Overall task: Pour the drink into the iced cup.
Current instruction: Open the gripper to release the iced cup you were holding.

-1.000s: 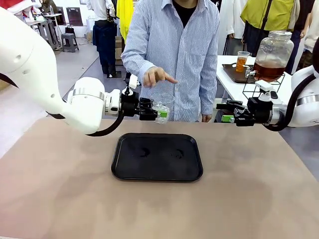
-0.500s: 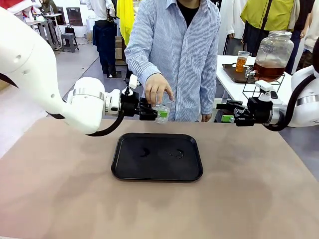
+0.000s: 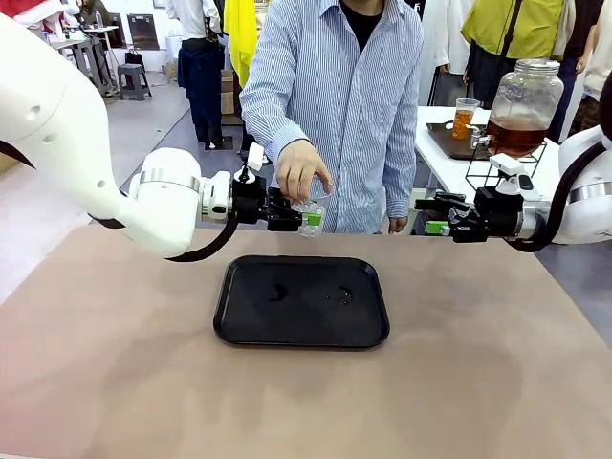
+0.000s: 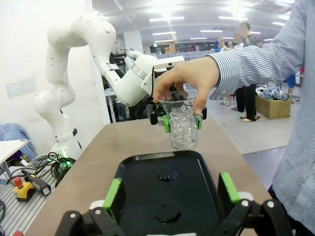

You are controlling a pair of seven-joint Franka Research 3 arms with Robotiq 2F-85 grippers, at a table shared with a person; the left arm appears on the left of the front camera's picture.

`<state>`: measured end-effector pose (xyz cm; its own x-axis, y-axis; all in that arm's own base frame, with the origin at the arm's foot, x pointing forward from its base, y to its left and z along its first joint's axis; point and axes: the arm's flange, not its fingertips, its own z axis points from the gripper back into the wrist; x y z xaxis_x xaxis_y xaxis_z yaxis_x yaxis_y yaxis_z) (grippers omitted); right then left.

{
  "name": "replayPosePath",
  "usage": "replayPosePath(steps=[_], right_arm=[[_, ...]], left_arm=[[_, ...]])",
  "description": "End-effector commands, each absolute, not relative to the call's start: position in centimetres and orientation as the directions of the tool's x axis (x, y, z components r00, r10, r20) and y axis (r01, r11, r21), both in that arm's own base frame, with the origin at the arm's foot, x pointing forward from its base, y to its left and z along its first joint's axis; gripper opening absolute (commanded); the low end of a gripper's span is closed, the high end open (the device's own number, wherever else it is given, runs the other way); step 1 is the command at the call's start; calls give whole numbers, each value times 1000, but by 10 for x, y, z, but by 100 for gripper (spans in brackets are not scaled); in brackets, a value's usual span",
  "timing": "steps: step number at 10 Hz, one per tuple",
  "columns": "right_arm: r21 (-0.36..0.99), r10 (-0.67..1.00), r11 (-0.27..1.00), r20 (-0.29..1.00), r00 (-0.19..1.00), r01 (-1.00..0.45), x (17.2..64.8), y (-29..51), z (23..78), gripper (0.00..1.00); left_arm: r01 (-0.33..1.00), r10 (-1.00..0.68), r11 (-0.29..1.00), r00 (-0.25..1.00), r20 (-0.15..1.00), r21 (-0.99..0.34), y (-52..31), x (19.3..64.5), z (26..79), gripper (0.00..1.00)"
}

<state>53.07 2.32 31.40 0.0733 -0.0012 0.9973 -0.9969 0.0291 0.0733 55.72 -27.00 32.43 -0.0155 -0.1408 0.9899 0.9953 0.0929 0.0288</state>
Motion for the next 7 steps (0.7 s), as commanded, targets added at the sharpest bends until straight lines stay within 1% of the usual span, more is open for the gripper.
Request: replayPosePath(steps=[1,7], right_arm=[[82,3,19,997,82,-996,532,24,318,100],[82,3,19,997,82,-996,532,24,318,100]], left_arm=[[995,-137,88,-33,990,45,-270,555,327,64],[995,-137,88,-33,990,45,-270,555,327,64]])
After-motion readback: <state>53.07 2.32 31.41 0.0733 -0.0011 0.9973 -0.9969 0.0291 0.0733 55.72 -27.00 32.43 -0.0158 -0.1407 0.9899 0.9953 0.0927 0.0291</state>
